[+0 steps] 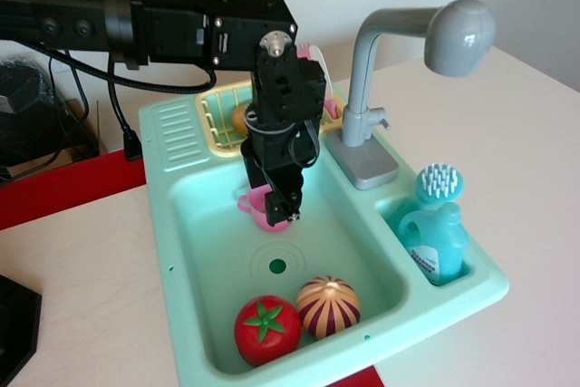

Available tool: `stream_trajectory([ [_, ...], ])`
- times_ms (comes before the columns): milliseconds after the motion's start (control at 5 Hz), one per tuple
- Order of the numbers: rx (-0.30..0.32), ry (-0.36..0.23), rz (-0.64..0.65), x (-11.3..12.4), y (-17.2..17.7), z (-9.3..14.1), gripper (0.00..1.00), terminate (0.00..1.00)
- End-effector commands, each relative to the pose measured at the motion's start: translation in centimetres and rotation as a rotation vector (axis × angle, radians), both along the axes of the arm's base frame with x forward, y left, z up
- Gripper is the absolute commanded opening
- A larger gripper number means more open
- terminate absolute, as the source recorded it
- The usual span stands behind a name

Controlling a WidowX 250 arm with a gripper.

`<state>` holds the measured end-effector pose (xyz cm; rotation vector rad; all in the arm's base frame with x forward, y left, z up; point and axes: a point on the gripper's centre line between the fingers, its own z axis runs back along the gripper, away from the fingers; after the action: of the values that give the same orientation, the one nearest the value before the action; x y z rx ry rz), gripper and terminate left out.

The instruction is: Put cup from sink to drying rack

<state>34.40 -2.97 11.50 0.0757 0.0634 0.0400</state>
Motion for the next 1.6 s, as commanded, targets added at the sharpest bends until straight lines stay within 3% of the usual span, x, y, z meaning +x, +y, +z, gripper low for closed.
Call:
stream_trajectory([
  [0, 0.0, 0.0, 0.0, 0.0, 0.0, 0.0, 1.0, 0.0],
  [600, -0.007, 0.02, 0.008, 1.4, -0.2, -2.1, 1.0, 0.0],
  [800, 0.003, 0.005, 0.02, 1.1, 0.0, -2.3, 0.0, 0.0],
  [1400, 0.008, -0.052, 0.002, 0.0, 0.1, -1.9, 0.0, 0.0],
])
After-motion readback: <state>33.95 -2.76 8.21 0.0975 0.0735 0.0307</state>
